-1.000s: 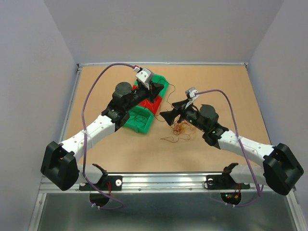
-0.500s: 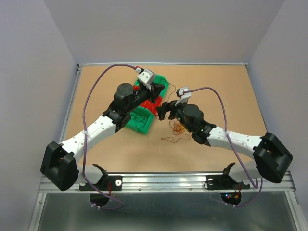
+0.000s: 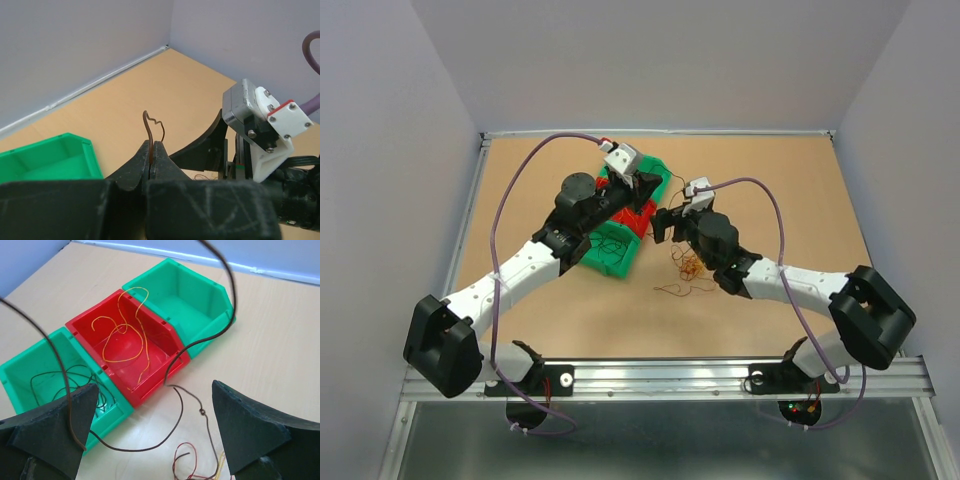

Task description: Untangle the cables

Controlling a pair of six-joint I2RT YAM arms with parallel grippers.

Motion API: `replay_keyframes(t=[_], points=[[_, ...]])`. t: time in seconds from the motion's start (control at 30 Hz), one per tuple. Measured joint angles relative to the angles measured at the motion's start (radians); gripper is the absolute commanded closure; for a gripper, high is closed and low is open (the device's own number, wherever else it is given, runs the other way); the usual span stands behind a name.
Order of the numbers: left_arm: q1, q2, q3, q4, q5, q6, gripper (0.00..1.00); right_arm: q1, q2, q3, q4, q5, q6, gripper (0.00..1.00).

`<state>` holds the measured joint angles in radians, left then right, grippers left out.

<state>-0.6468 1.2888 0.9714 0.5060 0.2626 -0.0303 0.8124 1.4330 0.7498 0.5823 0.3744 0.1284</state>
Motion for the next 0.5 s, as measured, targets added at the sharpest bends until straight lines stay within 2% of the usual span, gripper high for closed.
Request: replay_keyframes(t=[0.1,0.13,0.2,0.23,0.27,0.5], points=[[0.0,-0.007,0.0,0.006,0.0,0.0,1.0,-0.041,0.017,0.0,0.044,-0.048,-0.022,0.18],[0.0,-0.009,0.0,0.01,0.0,0.0,1.0,-0.054,0.022,0.0,0.059,-0.07,-0.027,0.35],[0.0,-0.011,0.0,0.021,0.0,0.0,1.0,-0.078,0.034,0.0,0.093,-0.129,-0.043,0.62],[0.0,-0.012,0.0,0.025,0.0,0.0,1.0,-0.09,0.04,0.0,0.111,-0.165,-0.056,0.94],[0.0,-0.012,0.0,0.028,0.0,0.0,1.0,-0.095,0.045,0.0,0.122,-0.187,-0.054,1.0],[0.007,-0.019,-0.018,0.057,-0.045,-0.005,1.0,-0.1,0.026,-0.023,0.23,-0.373,-0.06,1.0]])
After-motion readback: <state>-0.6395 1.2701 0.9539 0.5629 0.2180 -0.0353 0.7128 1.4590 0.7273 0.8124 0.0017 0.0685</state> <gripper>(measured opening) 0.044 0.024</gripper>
